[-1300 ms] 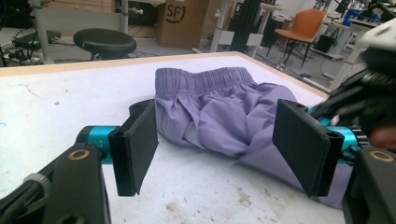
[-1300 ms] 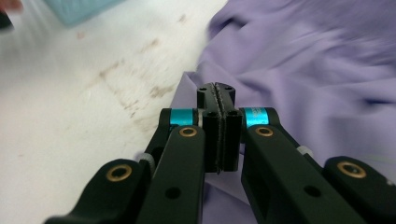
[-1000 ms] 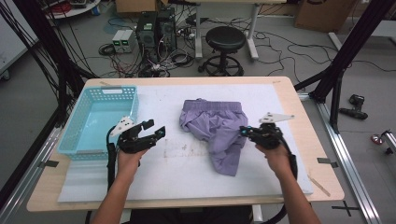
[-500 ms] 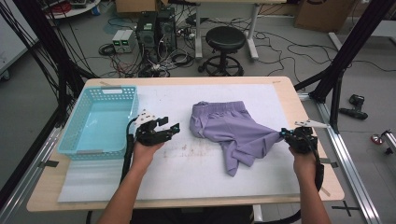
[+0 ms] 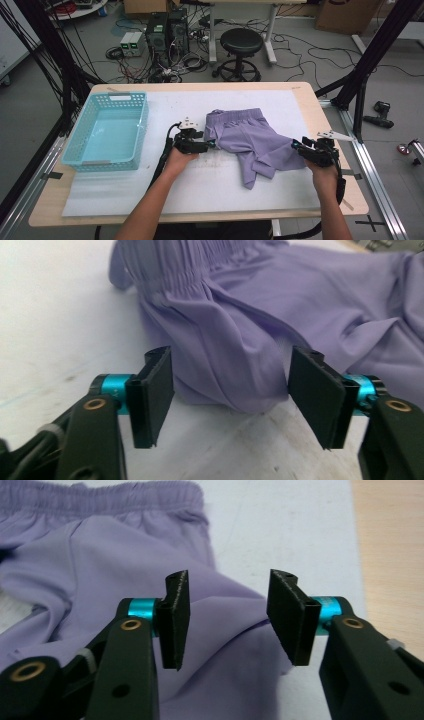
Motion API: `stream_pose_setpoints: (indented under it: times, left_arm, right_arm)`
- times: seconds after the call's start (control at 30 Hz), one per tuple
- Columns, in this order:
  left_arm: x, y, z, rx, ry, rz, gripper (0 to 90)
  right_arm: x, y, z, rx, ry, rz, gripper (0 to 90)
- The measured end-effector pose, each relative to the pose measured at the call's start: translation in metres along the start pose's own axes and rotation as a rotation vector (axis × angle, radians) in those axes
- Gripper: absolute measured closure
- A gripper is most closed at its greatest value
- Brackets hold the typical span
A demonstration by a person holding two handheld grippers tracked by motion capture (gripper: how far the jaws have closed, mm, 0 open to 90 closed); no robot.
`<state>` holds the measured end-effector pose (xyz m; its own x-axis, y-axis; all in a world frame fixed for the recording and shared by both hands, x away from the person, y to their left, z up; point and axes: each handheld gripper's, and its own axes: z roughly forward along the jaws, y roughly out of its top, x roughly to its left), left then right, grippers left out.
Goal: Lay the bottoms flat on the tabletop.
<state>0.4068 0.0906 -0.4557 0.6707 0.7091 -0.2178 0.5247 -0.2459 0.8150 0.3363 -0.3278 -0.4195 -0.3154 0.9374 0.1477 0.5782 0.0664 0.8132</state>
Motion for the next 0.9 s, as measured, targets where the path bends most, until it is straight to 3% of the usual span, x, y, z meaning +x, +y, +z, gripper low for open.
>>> stream_pose_setpoints:
  times: [0.1, 0.2, 0.33, 0.37, 0.43, 0.5, 0.57, 0.7, 0.83, 0.9]
  left_arm:
    - [-0.001, 0.001, 0.007, 0.058, 0.027, -0.001, 56.7]
    - [-0.002, 0.002, 0.005, 0.041, 0.034, 0.009, 82.8]
    - [0.001, 0.004, -0.004, 0.010, 0.050, 0.017, 84.5]
    - [0.003, 0.004, -0.010, -0.005, 0.058, 0.013, 84.6]
    - [0.008, 0.005, -0.019, -0.023, 0.066, 0.006, 84.7]
    - [0.014, 0.006, -0.029, -0.039, 0.079, 0.002, 85.0]
    - [0.019, 0.006, -0.040, -0.062, 0.086, -0.003, 85.7]
    - [0.027, 0.003, -0.059, -0.109, 0.093, 0.001, 86.6]
    - [0.040, -0.001, -0.076, -0.154, 0.142, -0.047, 87.1]
    - [0.045, 0.000, -0.081, -0.177, 0.159, -0.064, 87.2]
  right_arm:
    - [0.005, -0.002, 0.006, 0.029, 0.041, -0.023, 47.1]
    - [0.012, -0.006, 0.017, 0.097, 0.070, -0.069, 46.2]
    - [0.023, -0.013, 0.033, 0.213, 0.073, -0.159, 54.2]
    - [0.024, -0.014, 0.035, 0.235, 0.073, -0.171, 58.8]
    - [0.028, -0.016, 0.034, 0.245, 0.055, -0.248, 71.6]
    - [0.029, -0.017, 0.031, 0.261, 0.085, -0.266, 87.2]
    - [0.031, -0.018, 0.027, 0.282, 0.104, -0.283, 89.0]
    - [0.044, -0.026, 0.014, 0.328, 0.208, -0.336, 89.2]
    - [0.054, -0.038, 0.003, 0.343, 0.345, -0.334, 89.1]
    - [0.058, -0.041, 0.000, 0.336, 0.359, -0.362, 88.9]
